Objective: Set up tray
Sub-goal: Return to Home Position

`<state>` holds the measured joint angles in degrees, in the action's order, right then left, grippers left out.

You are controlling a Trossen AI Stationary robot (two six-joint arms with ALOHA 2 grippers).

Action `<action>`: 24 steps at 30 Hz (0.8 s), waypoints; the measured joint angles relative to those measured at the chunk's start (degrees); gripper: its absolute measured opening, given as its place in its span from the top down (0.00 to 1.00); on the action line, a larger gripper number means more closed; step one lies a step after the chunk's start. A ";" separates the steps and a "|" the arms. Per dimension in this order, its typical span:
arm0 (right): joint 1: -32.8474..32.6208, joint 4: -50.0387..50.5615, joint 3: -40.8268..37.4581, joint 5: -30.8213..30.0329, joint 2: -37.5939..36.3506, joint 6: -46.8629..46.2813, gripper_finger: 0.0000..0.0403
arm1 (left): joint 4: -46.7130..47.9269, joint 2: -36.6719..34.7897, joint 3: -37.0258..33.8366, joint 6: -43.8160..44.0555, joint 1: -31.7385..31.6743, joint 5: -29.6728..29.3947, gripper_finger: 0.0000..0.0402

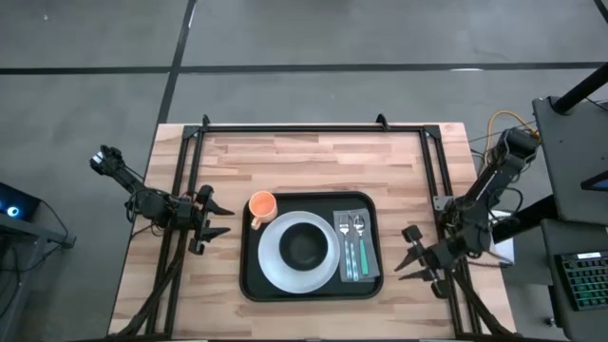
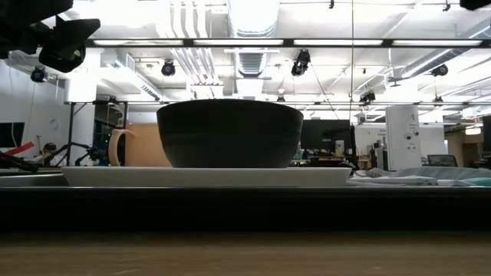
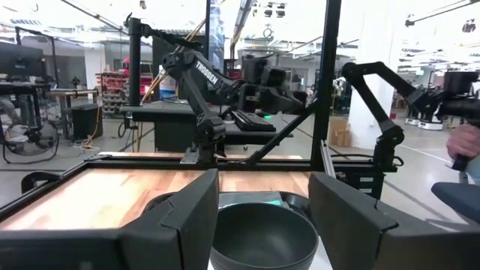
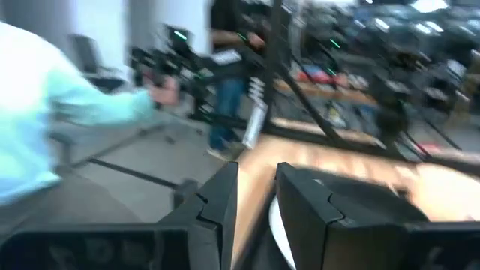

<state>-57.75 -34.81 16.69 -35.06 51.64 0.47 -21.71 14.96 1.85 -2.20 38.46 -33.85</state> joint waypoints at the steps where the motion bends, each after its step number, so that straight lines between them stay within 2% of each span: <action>1: 0.90 -1.85 -0.90 3.44 -0.81 1.50 0.79 | 0.00 0.00 0.00 -0.01 0.00 0.00 0.53; 4: 3.95 -3.05 -2.63 11.77 -3.62 1.76 0.78 | -0.01 0.00 0.00 -0.10 -0.01 0.00 0.53; 8: 7.52 0.84 -4.62 13.03 -5.27 -2.75 0.78 | -0.01 0.00 0.00 -0.14 -0.02 0.00 0.53; 11: 8.72 0.22 -6.33 16.52 -7.19 -2.85 0.79 | 0.04 -0.13 0.00 -0.20 -0.02 0.00 0.53; 24: 9.17 -0.07 -14.88 17.30 -21.14 -1.82 0.82 | 0.04 0.17 0.00 -0.24 -0.02 -0.02 0.53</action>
<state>-48.58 -34.87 1.81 -17.76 30.50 -1.35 -21.67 15.14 1.85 -2.44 38.44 -33.87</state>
